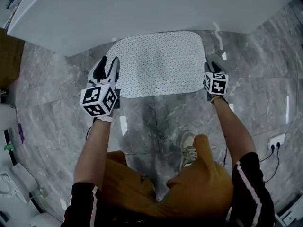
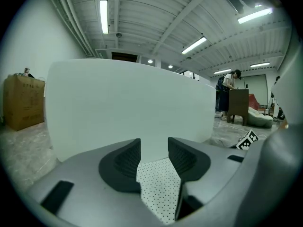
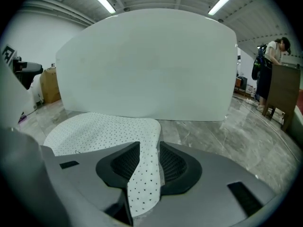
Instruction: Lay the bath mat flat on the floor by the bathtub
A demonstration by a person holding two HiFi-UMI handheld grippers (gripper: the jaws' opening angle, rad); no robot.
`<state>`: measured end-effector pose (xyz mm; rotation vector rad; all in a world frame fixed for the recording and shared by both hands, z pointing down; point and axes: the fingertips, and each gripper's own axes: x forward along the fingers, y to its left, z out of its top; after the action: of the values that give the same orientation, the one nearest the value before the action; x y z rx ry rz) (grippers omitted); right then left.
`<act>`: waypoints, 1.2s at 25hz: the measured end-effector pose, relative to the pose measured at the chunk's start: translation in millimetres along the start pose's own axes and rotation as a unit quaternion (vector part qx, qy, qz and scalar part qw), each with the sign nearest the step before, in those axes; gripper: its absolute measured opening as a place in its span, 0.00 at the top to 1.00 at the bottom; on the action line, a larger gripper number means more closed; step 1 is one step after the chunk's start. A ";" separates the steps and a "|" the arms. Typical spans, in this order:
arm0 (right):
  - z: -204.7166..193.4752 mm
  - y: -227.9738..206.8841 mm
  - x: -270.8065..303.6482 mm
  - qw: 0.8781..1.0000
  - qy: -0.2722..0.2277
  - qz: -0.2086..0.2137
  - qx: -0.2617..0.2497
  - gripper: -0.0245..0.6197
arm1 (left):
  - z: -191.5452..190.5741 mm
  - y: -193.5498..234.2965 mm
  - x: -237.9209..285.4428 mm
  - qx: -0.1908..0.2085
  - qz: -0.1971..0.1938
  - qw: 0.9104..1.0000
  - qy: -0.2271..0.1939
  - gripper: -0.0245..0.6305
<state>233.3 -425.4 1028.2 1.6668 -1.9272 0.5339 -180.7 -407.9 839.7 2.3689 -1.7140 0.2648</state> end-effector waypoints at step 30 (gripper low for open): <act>-29.3 -7.5 32.6 0.999 0.010 0.040 0.006 0.73 | -19.5 -151.7 45.7 0.018 -0.128 0.992 0.013 0.69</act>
<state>241.6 -434.0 1071.1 1.5908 -1.9876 0.5928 -22.9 -398.3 861.4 2.5640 -1.3852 0.2856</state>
